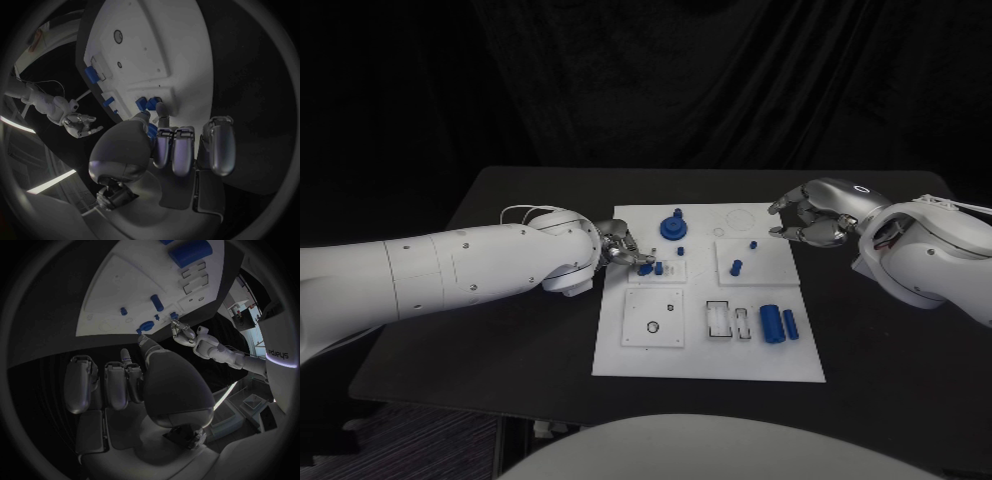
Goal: Assemble the parts on the task board
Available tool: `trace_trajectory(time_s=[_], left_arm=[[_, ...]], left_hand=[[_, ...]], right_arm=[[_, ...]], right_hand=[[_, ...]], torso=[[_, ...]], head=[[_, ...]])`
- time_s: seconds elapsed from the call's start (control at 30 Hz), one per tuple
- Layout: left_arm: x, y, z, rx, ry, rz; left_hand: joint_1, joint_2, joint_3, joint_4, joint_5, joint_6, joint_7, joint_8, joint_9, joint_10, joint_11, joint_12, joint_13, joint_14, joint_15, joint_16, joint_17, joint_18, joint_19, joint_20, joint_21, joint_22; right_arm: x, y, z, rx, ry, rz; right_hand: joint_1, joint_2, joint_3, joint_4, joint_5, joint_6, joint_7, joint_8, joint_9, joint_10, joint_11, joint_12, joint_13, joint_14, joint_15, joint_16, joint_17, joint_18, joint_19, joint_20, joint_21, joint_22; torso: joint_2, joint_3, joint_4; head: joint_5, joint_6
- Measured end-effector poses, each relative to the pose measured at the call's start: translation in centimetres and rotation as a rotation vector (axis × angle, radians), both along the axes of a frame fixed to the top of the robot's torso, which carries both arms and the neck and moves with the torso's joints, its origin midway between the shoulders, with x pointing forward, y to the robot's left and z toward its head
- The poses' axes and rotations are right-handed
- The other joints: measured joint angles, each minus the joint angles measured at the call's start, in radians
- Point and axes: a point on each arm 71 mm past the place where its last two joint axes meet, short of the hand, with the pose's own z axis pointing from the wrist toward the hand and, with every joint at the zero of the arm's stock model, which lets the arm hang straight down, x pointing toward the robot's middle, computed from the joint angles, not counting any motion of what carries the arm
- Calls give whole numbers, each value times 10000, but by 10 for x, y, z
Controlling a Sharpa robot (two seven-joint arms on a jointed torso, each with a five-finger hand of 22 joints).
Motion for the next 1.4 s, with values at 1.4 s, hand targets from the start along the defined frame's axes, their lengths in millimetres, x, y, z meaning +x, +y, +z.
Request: trace_trajectory(time_s=[1.4], left_arm=[[-11,25,13,-1510,-2846,-1361]], left_hand=[[3041,-564,939,-491,-361,-1038,859,-1831,-3680,-8,501,0,1,-20,384,0,0,0,-24,294,-229,0]], right_arm=[[-1,-4,-1,-22,36,-68]], right_hand=[[0,0,0,0,0,0,0,0,-27,0,0,0,6,0,0,0,0,0,0,0,1,0]], torso=[[-2,1,0]], head=[[25,0]])
